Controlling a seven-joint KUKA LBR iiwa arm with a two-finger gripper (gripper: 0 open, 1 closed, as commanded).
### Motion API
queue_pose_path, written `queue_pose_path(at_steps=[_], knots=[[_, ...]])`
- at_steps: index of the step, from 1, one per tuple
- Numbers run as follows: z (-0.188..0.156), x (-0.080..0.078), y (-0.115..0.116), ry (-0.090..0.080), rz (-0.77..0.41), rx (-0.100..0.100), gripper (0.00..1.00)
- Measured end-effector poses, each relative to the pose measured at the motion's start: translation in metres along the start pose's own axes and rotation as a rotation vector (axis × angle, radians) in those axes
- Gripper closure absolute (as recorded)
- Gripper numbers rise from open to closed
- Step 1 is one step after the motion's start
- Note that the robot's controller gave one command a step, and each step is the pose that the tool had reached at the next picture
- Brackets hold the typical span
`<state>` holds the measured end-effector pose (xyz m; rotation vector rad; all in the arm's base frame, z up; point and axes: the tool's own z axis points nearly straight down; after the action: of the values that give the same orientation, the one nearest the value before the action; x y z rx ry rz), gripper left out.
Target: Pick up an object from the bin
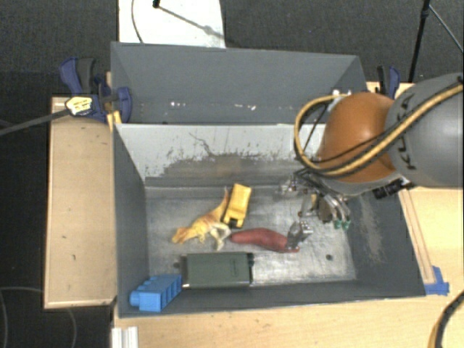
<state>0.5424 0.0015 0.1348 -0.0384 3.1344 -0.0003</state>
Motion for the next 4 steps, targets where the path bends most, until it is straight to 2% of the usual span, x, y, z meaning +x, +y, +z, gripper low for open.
queue_pose_path(at_steps=[1,2,3,4], knots=[[0.013,0.007,0.025,0.009,-0.122,-0.001,0.0],[0.0,0.024,0.059,0.006,0.029,-0.001,0.0],[0.066,0.028,0.06,0.0,0.032,-0.001,0.0],[0.061,0.02,0.039,-0.004,0.069,-0.004,1.0]])
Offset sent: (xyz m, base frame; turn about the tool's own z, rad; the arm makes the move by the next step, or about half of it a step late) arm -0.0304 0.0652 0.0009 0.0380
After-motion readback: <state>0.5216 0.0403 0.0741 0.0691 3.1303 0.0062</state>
